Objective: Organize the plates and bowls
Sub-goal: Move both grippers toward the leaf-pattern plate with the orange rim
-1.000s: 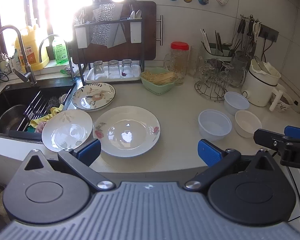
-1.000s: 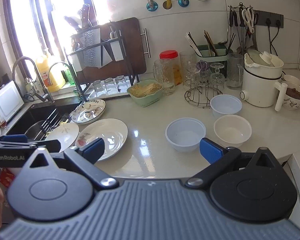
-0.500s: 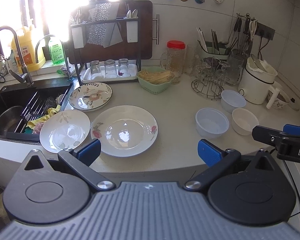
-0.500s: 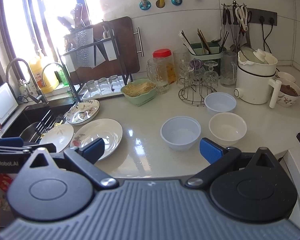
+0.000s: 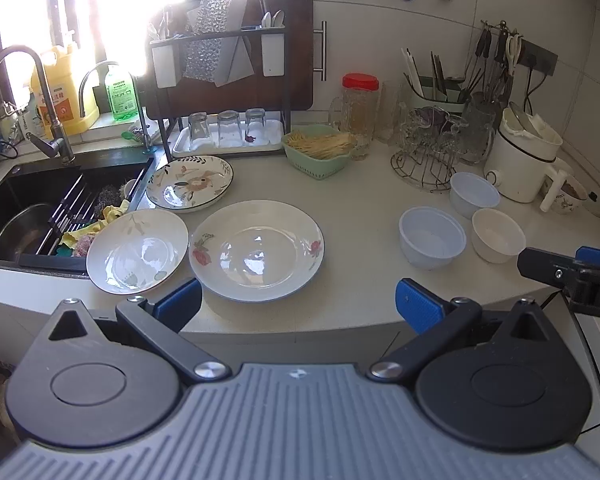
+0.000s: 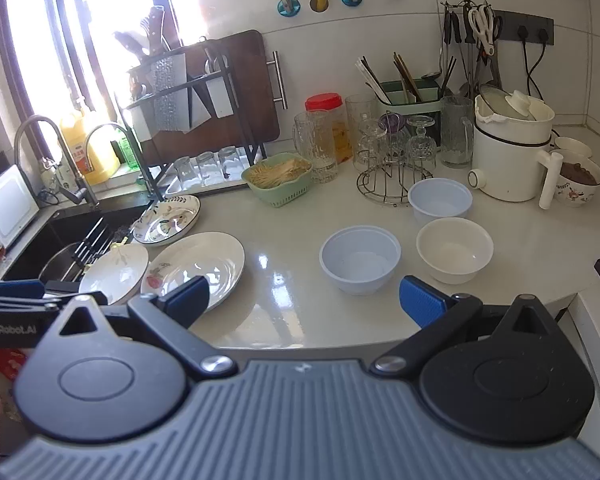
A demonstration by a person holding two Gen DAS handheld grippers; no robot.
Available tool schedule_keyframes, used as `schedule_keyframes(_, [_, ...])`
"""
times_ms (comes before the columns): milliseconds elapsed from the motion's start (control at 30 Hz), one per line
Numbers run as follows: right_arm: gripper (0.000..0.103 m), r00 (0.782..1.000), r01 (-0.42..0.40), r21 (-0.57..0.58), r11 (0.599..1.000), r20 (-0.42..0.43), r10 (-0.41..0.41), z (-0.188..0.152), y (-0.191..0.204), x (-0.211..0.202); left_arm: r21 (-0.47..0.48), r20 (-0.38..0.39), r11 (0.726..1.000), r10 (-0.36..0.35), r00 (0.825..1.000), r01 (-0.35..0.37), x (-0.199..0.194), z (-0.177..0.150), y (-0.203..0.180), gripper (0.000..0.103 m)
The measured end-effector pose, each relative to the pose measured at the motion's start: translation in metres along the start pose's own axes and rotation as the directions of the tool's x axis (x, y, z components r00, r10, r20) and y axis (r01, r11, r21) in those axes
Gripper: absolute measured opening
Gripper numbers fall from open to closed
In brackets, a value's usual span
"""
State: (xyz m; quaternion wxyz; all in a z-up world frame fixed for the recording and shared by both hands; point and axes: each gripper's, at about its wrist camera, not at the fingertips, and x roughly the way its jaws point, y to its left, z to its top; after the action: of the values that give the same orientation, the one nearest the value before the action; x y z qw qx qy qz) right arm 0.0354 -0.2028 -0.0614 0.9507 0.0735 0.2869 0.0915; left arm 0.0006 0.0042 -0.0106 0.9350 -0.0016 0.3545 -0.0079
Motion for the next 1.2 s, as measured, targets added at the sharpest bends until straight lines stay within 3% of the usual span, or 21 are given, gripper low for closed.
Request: schedule_keyframes(1200, [0.103, 0.998, -0.035, -0.011, 0.999, -0.046, 0.034, 0.004, -0.002, 0.01, -0.003, -0.028, 1.0, 0.022, 0.999, -0.022, 0.01, 0.005, -0.005, 0.103])
